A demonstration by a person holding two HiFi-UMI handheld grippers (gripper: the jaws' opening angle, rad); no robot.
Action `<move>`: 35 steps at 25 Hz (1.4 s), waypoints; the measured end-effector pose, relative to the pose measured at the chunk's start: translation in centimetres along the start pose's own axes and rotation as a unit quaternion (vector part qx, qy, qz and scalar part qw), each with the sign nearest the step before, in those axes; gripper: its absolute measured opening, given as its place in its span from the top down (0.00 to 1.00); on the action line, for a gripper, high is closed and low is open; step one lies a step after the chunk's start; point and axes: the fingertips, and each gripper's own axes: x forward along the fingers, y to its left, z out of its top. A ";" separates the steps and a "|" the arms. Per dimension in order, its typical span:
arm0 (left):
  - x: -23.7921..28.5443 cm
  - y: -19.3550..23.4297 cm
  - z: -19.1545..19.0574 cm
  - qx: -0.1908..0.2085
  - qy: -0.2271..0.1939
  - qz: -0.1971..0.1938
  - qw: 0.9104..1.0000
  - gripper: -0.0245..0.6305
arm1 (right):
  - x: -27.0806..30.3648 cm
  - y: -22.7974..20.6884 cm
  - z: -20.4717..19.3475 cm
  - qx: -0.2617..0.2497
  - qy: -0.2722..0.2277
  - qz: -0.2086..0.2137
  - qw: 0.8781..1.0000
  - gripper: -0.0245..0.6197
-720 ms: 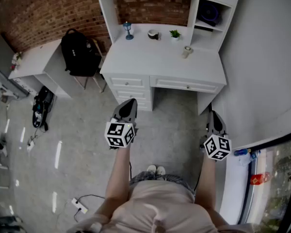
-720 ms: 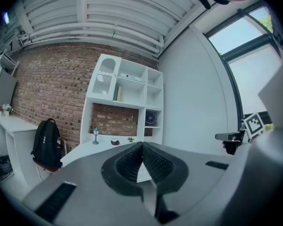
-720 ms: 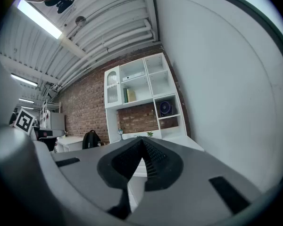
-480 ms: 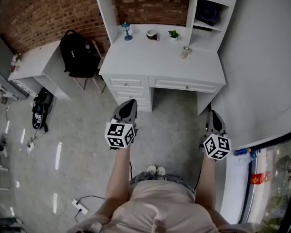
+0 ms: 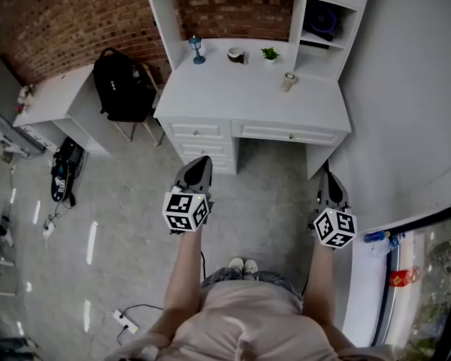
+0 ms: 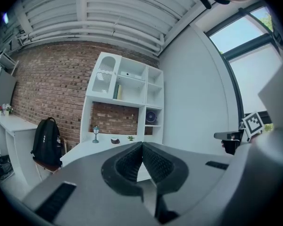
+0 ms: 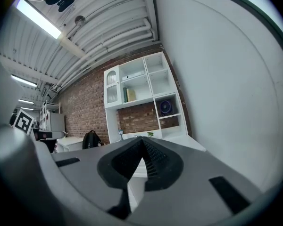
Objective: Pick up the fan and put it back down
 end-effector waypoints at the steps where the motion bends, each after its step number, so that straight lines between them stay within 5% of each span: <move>1: 0.0 0.1 -0.1 -0.001 0.000 0.000 1.000 0.92 | 0.1 0.0 -0.1 0.003 0.001 0.000 1.000 0.94; 14: 0.5 0.0 -0.1 -0.009 0.004 -0.005 1.000 0.92 | 0.2 0.8 0.7 0.001 -0.010 0.019 1.000 0.94; 26: 0.7 0.2 -0.9 -0.009 0.017 -0.015 1.000 0.92 | 0.1 1.3 1.0 0.023 -0.038 0.027 0.999 0.32; 35: 0.7 0.3 -1.9 -0.005 0.019 -0.029 0.999 0.92 | -0.7 1.7 -0.7 0.033 -0.036 0.025 0.998 0.21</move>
